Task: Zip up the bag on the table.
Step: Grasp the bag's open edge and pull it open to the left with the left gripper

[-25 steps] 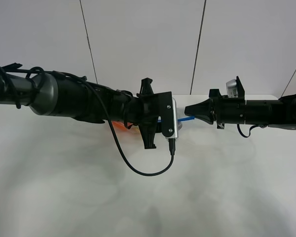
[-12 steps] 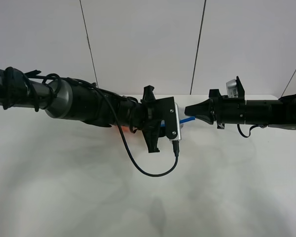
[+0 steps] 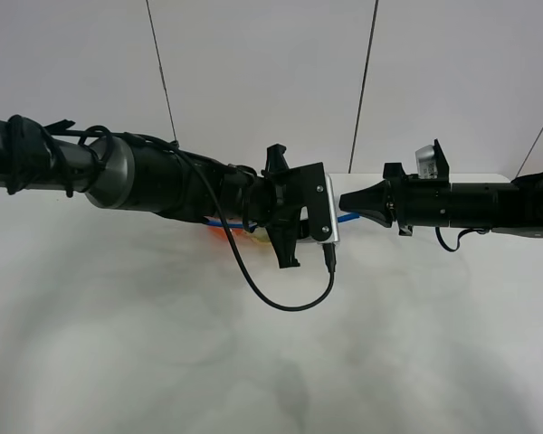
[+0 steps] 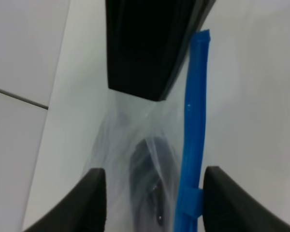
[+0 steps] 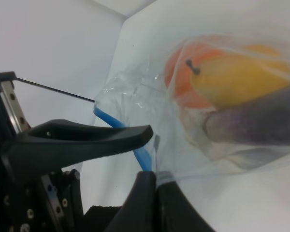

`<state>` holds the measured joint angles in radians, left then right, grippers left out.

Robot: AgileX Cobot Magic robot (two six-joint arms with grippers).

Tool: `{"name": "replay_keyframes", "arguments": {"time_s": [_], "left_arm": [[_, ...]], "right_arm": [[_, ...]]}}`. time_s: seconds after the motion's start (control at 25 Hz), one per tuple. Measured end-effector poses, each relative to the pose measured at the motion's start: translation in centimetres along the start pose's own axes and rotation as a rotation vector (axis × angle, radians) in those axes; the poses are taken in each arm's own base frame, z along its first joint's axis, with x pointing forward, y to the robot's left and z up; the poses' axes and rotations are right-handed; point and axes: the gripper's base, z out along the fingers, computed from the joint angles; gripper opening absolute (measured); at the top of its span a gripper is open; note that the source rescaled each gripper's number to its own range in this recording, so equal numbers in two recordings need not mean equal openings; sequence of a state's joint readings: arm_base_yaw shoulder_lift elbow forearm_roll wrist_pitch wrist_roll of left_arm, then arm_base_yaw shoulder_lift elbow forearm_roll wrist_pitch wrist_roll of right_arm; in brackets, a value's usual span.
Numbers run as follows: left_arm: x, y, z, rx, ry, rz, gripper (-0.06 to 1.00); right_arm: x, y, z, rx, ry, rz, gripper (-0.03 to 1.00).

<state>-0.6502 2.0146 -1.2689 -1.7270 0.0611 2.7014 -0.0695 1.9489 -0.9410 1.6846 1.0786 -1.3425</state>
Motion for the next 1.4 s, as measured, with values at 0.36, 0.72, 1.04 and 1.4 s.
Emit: {"name": "replay_keyframes", "arguments": {"time_s": [0.36, 0.72, 1.04, 1.4], "left_arm": [[-0.03, 0.03, 0.0, -0.001, -0.002, -0.005, 0.55], [-0.11, 0.0, 0.0, 0.003, -0.009, -0.005, 0.08], [0.11, -0.3, 0.34, 0.013, -0.004, -0.006, 0.06], [0.34, -0.48, 0.56, 0.016, 0.008, -0.007, 0.0]], "right_arm": [[-0.01, -0.02, 0.0, 0.002, -0.001, 0.0, 0.0], [-0.03, -0.04, 0.0, 0.004, -0.003, 0.001, 0.0], [-0.06, -0.17, 0.0, 0.019, -0.006, 0.001, 0.0], [-0.07, -0.25, 0.0, 0.027, -0.007, 0.0, 0.0]]}}
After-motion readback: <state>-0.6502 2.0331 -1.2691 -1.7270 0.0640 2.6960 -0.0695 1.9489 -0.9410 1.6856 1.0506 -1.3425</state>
